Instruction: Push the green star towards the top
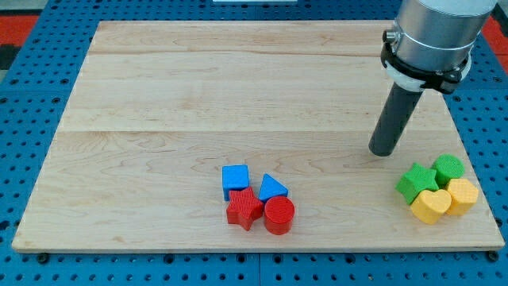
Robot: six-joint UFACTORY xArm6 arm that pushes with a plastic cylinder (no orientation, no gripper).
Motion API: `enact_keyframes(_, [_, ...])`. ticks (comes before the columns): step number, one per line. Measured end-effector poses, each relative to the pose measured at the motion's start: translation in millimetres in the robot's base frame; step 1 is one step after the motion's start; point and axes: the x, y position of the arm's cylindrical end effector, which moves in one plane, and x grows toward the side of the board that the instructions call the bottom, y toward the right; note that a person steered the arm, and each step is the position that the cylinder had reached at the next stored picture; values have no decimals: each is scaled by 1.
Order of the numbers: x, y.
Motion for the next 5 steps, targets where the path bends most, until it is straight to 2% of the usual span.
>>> enact_keyframes(1, [-2,2])
enact_keyframes(2, [-26,24])
enact_keyframes(3, [-27,97])
enact_keyframes(4, [-6,174])
enact_keyframes(5, [0,174])
